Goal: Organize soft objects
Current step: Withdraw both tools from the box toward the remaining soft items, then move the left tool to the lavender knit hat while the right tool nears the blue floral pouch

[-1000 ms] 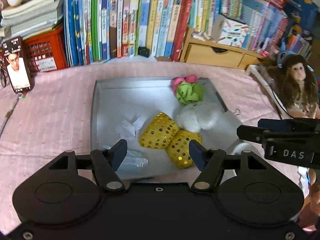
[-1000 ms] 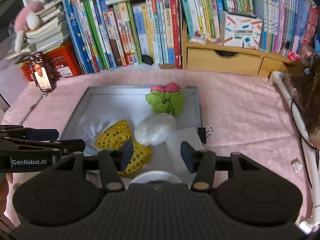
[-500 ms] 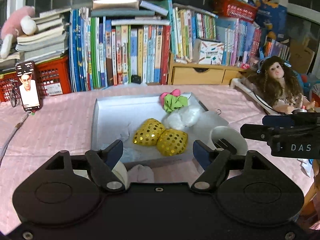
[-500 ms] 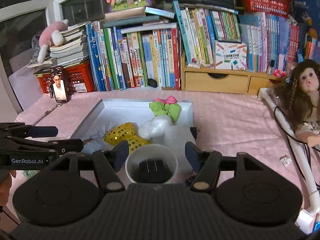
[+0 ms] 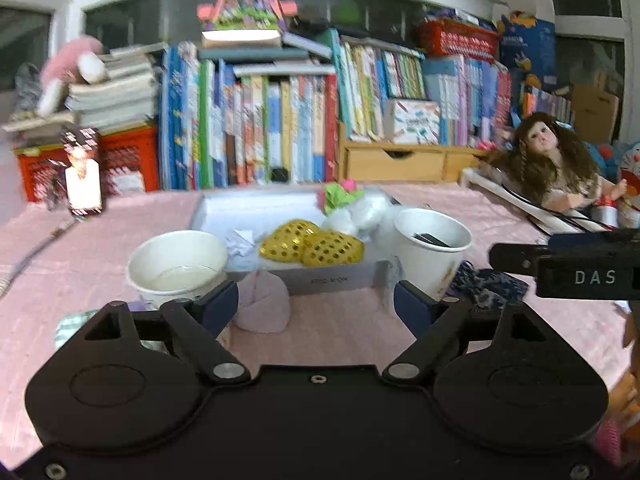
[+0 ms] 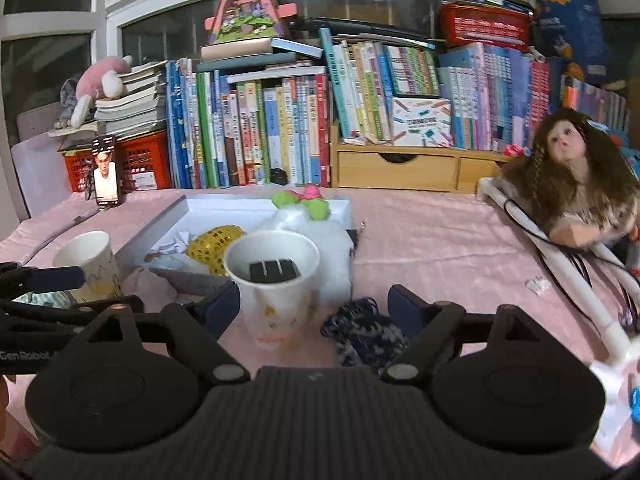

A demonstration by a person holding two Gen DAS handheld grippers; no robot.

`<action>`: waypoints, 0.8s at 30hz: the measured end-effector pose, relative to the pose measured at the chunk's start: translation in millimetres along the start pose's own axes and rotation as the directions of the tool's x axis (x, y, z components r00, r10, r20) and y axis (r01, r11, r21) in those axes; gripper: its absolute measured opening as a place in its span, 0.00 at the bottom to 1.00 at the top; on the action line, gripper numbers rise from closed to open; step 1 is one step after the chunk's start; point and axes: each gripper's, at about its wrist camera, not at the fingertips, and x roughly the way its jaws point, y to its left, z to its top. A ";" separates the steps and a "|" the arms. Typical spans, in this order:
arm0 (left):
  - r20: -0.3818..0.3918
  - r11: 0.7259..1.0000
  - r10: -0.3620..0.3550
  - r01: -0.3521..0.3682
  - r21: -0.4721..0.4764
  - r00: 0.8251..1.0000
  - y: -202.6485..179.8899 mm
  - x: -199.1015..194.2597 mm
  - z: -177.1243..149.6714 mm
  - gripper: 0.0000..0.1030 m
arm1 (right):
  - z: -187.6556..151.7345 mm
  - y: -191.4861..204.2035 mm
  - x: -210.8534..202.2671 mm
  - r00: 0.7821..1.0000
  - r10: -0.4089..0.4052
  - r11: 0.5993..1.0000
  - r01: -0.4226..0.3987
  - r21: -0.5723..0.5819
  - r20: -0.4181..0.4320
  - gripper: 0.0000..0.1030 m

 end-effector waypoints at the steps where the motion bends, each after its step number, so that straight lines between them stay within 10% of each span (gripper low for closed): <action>1: 0.032 1.000 0.025 -0.024 -0.005 0.999 -2.0 -2.5 -6.3 0.84 | -4.0 -2.5 -0.2 1.000 -0.004 1.000 0.004 0.008 0.008 0.86; 13: 0.024 0.989 0.116 -0.113 -0.096 0.993 -11.9 31.4 -28.4 0.88 | -33.1 -14.9 11.3 0.999 -0.044 0.999 0.044 -0.019 0.018 0.97; 24: -0.028 0.924 0.235 -0.232 -0.303 0.972 -9.6 68.5 -24.9 0.66 | -42.3 -33.0 25.8 0.998 -0.064 0.998 0.064 0.000 -0.024 0.96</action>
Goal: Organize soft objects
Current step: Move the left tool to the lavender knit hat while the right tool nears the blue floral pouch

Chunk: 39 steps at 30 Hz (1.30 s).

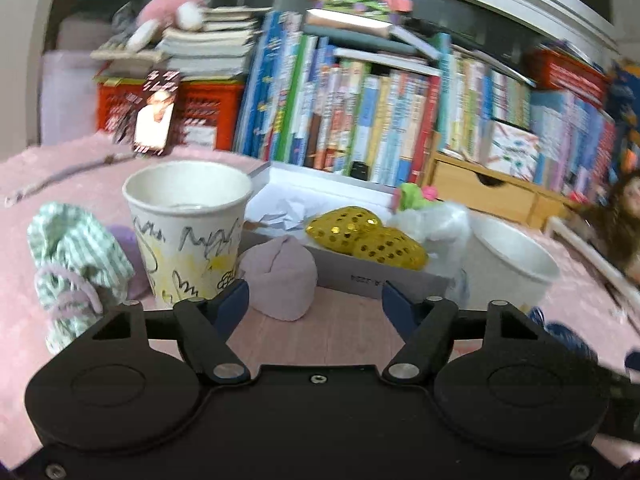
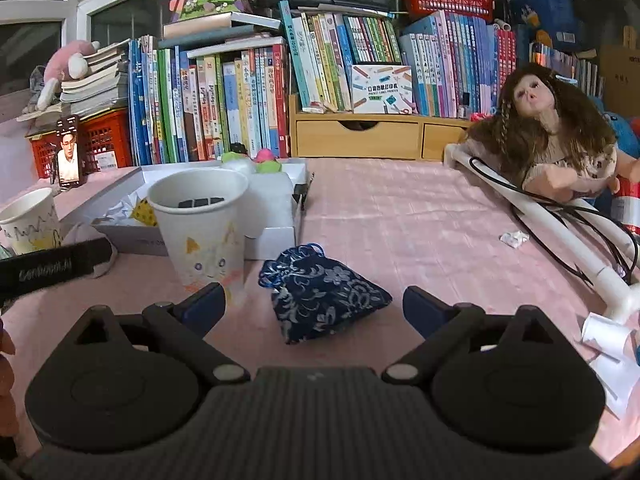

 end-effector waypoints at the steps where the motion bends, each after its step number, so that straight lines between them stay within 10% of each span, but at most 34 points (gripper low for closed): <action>1: -0.004 1.000 0.010 -0.010 -0.027 1.000 0.9 3.3 1.0 0.65 | -0.3 -1.0 0.6 1.000 0.002 1.000 -0.002 -0.002 -0.002 0.96; 11: -0.059 0.950 0.116 -0.127 -0.284 0.992 14.6 31.1 8.0 0.46 | 2.5 -4.5 11.1 0.999 0.029 0.999 -0.030 -0.026 -0.028 0.91; 26: -0.055 0.963 0.140 -0.148 -0.223 0.989 4.0 21.1 0.2 0.35 | 6.4 -4.5 31.4 0.995 0.025 0.997 -0.032 -0.074 -0.098 0.80; 29: -0.060 0.982 0.086 -0.095 -0.163 0.995 -0.4 7.8 -4.9 0.16 | 5.3 -6.3 32.1 0.994 0.026 0.997 -0.033 -0.065 -0.107 0.80; 35: -0.055 1.000 0.017 -0.017 0.001 0.998 -12.8 -18.2 -20.0 0.18 | 2.7 -9.2 32.3 0.993 0.030 0.998 -0.036 -0.048 -0.117 0.81; 39: 0.034 0.993 0.102 -0.104 0.055 0.994 -18.6 -20.1 -15.0 0.60 | 2.8 -12.2 33.8 0.991 0.038 0.999 -0.041 -0.025 -0.125 0.81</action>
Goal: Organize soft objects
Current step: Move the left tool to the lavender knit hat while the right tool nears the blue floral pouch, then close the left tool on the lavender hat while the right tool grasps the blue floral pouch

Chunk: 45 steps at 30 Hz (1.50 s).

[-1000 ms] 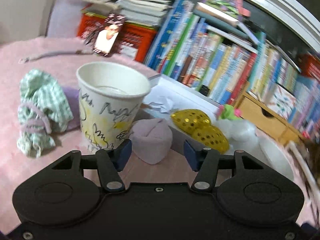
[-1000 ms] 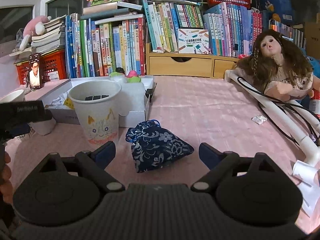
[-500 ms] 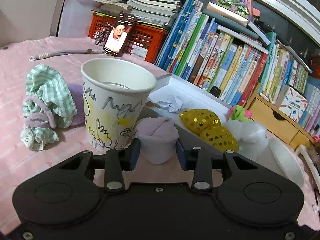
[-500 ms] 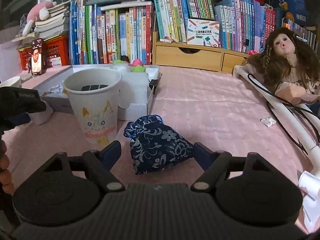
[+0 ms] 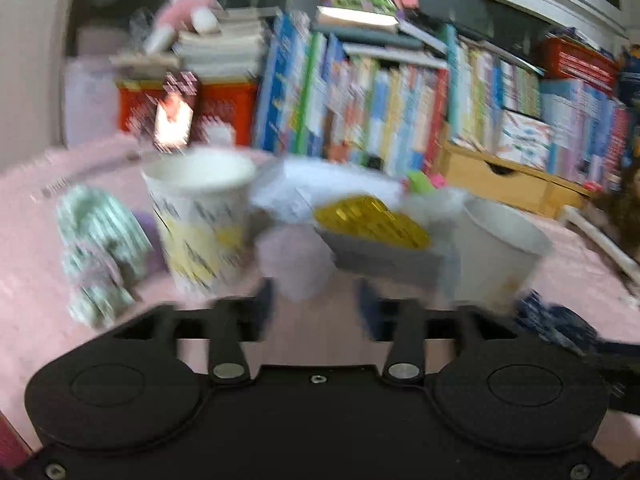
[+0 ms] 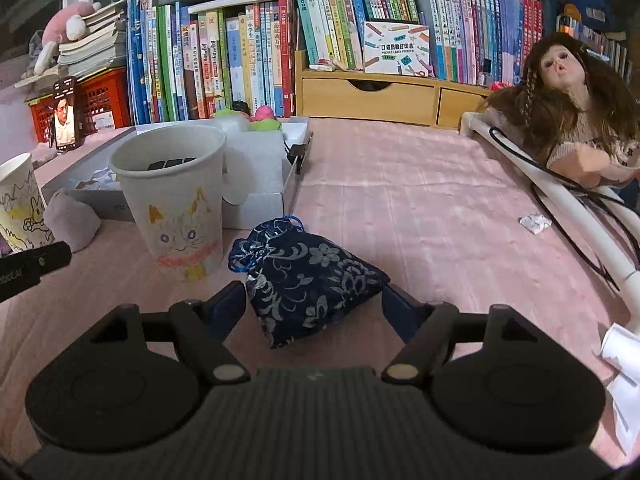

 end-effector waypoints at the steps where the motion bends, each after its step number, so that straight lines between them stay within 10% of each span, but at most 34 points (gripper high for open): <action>1: 0.014 0.999 0.028 -0.028 0.016 1.000 -1.9 2.5 2.8 0.61 | 0.1 -0.4 0.5 1.000 0.002 1.000 -0.002 0.005 -0.003 0.81; 13: -0.129 0.998 0.050 -0.056 -0.043 0.990 -1.7 54.9 14.9 0.66 | 2.5 3.2 9.4 1.000 0.012 1.000 -0.012 -0.009 -0.026 0.82; 25: -0.172 0.999 0.015 -0.023 -0.047 0.985 3.0 56.9 14.1 0.38 | 8.4 7.4 19.9 0.999 0.003 1.000 -0.003 -0.001 -0.052 0.84; 35: -0.175 0.991 -0.089 0.104 0.080 0.981 0.5 12.4 -4.9 0.38 | 3.4 8.1 7.3 0.999 0.007 1.000 -0.008 -0.011 -0.048 0.59; 45: -0.068 0.990 -0.055 0.064 0.127 0.996 0.1 -1.2 -5.5 0.76 | -5.7 -4.2 -10.2 1.000 0.008 0.998 -0.009 0.061 0.029 0.86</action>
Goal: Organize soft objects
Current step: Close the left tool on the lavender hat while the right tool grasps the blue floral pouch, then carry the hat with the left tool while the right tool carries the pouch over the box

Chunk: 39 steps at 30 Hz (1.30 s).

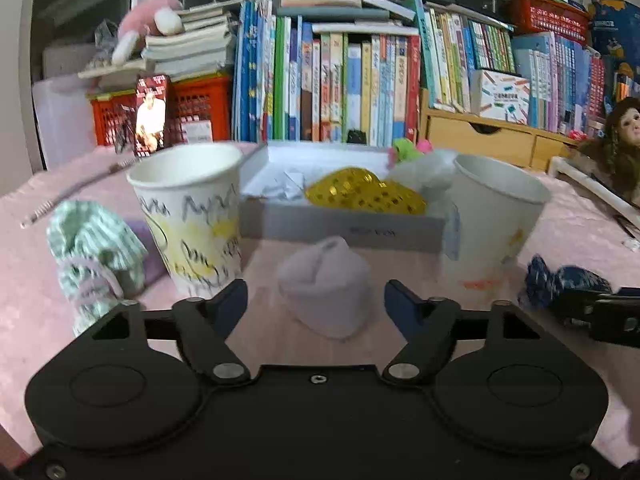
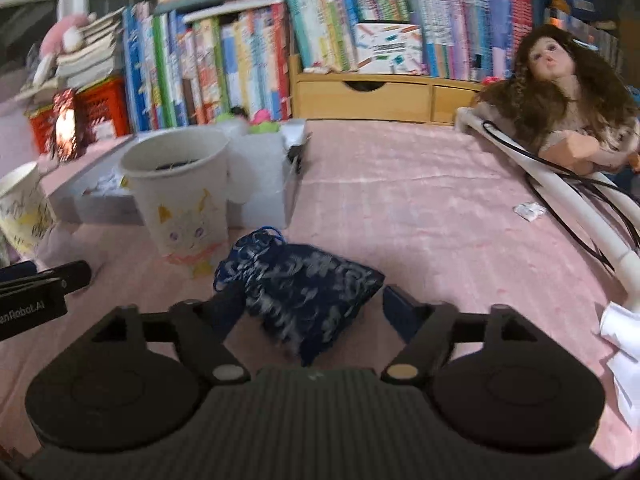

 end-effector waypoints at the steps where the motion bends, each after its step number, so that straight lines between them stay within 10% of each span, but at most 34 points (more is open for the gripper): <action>1: 0.010 1.000 0.002 -0.002 0.002 1.000 0.2 2.2 1.2 0.77 | 0.6 -1.5 0.2 1.000 0.006 1.000 -0.006 0.020 0.008 0.87; 7: -0.048 1.000 -0.023 0.022 -0.009 0.999 2.3 23.6 7.9 0.76 | 4.3 5.3 11.0 1.000 0.014 1.000 -0.014 0.027 -0.004 0.95; 11: -0.079 0.998 -0.059 0.056 -0.031 0.995 5.5 29.1 7.2 0.49 | 4.4 9.9 19.8 0.999 0.009 1.000 -0.008 0.023 -0.050 0.95; 21: -0.054 0.994 -0.113 0.113 0.000 0.992 7.4 13.0 12.8 0.48 | 6.4 15.9 8.1 0.999 0.006 1.000 -0.005 0.026 -0.049 0.62; 39: 0.074 0.983 -0.169 0.163 0.083 0.983 17.5 -39.5 53.4 0.48 | 32.1 22.0 -37.8 0.997 -0.028 1.000 0.027 0.015 0.066 0.54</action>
